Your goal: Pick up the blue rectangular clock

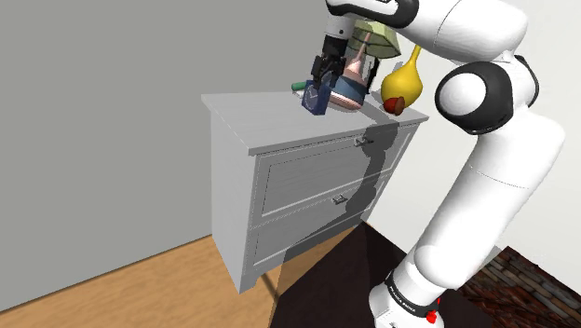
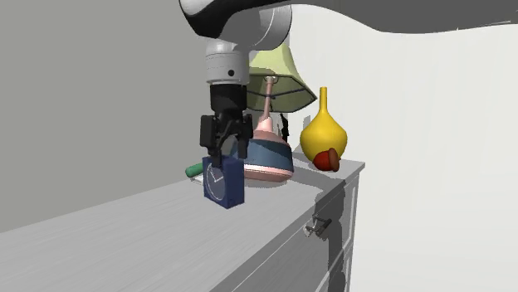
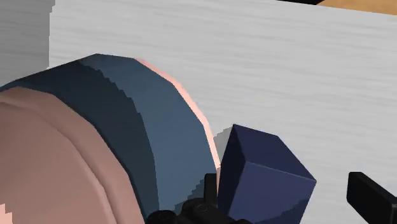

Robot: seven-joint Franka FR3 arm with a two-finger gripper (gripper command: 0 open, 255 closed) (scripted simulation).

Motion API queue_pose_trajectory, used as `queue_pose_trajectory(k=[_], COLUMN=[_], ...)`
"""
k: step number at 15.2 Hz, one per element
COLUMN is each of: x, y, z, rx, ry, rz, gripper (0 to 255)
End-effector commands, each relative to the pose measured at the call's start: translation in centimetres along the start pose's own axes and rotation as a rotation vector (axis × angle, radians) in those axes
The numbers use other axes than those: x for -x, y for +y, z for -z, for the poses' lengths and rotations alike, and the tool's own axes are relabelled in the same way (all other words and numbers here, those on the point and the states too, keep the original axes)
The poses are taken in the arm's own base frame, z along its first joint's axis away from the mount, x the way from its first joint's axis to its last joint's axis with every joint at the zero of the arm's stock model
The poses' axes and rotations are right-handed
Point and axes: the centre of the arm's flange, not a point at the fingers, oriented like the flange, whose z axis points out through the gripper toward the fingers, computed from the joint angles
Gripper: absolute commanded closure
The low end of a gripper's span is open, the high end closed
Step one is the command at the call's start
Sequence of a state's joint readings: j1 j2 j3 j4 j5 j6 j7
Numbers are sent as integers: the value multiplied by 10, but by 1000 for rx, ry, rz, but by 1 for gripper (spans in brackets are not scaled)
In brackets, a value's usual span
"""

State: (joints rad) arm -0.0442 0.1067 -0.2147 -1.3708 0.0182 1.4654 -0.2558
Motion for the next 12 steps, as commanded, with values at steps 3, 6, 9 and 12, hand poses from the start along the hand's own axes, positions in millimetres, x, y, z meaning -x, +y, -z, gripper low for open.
queue_pose_trajectory(k=[3,6,9,12], x=[-44,-45,-45,-45], y=[20,20,20,20], z=[9,-7,-22,-31], rx=[7,7,7,7], ry=[-1,-1,-1,-1], rz=[7,7,7,7], gripper=[0,0,0,0])
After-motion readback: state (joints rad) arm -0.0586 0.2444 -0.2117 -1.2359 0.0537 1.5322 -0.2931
